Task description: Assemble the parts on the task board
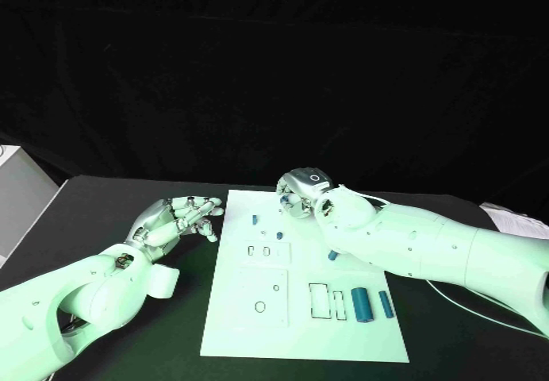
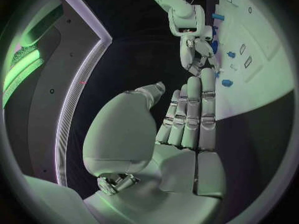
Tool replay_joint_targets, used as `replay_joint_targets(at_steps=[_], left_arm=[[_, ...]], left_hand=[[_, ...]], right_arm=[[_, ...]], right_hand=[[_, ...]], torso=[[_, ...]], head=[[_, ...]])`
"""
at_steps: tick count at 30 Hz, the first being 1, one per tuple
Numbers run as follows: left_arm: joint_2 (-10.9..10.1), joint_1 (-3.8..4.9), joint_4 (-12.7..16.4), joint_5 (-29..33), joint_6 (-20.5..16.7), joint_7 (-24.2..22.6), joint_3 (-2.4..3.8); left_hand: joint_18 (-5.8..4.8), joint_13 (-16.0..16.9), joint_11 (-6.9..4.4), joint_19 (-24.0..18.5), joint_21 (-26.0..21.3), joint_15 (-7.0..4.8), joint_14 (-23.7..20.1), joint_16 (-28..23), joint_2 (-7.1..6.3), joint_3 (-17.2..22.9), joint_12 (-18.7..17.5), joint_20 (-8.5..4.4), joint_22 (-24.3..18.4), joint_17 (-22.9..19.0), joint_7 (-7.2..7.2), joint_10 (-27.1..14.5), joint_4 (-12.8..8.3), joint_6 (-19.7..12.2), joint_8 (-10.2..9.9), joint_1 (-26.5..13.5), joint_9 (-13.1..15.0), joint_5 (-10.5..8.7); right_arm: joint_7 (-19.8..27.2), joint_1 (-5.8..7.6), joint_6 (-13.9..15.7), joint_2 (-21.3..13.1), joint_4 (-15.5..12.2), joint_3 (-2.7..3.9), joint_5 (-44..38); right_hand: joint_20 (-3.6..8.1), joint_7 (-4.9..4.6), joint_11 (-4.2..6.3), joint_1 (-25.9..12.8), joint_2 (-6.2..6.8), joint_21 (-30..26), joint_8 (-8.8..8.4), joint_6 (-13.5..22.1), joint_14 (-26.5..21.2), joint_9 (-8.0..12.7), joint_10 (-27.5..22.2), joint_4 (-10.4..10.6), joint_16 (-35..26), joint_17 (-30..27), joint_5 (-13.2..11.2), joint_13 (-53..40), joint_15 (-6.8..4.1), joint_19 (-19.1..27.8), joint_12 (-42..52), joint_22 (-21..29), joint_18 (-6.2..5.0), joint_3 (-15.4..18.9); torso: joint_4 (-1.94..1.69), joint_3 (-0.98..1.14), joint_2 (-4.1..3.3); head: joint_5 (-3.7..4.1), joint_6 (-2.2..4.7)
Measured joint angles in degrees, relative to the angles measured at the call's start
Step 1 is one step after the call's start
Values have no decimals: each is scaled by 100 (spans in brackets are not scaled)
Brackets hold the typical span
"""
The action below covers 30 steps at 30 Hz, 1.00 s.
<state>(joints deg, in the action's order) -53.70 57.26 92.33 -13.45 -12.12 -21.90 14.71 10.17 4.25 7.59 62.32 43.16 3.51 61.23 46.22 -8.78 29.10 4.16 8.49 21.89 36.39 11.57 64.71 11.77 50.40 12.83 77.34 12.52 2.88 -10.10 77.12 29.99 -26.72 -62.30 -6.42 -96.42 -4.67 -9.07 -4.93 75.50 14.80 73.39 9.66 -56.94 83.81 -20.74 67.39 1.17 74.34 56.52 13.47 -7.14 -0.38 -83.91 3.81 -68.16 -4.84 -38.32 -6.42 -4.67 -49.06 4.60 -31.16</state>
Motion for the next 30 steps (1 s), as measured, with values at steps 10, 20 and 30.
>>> replay_joint_targets(at_steps=[10, 20, 30], left_arm=[[3, 0, -13, 0, 4, 4, 0], [-3, 0, -32, 0, 7, 10, 0], [-22, -1, -81, 0, 20, 14, 0]], left_hand=[[0, 0, 0, -19, 23, 0, 0, 16, 0, 0, 0, -19, 11, -1, 0, 0, 0, 0, 0, 0, 0, 0], [-1, 0, 0, -19, 23, 0, 0, 15, 0, 0, 0, -19, 11, -1, 0, 0, 0, 0, 0, 0, -1, 0], [0, 4, 0, -45, 73, -3, -3, 31, 0, 16, 0, 0, 46, 5, 0, 0, -16, 0, 0, 0, 16, 0]], right_arm=[[89, -18, 70, -17, 2, -8, 99], [137, -16, 192, -508, -484, -3, 171], [153, -8, 337, -1529, -1433, 15, 739]], right_hand=[[-100, -83, -146, -72, 72, -318, -220, 279, -50, 48, -784, -7, -143, -371, -220, 300, 89, 0, -19, 345, 0, 389], [-131, -28, -135, 365, -163, -738, -392, 371, -113, 161, -1123, 304, -320, -785, -371, 333, 109, 31, -3, 775, 0, 1524], [106, 197, 220, 209, 114, -259, -294, 12, 23, 119, 874, 525, 47, -120, 19, -310, -178, -9, 1031, 159, 0, 1107]], torso=[[4, 0, 0], [9, 4, 7], [61, 35, 31]], head=[[-5, -3], [-9, 7], [-34, 57]])
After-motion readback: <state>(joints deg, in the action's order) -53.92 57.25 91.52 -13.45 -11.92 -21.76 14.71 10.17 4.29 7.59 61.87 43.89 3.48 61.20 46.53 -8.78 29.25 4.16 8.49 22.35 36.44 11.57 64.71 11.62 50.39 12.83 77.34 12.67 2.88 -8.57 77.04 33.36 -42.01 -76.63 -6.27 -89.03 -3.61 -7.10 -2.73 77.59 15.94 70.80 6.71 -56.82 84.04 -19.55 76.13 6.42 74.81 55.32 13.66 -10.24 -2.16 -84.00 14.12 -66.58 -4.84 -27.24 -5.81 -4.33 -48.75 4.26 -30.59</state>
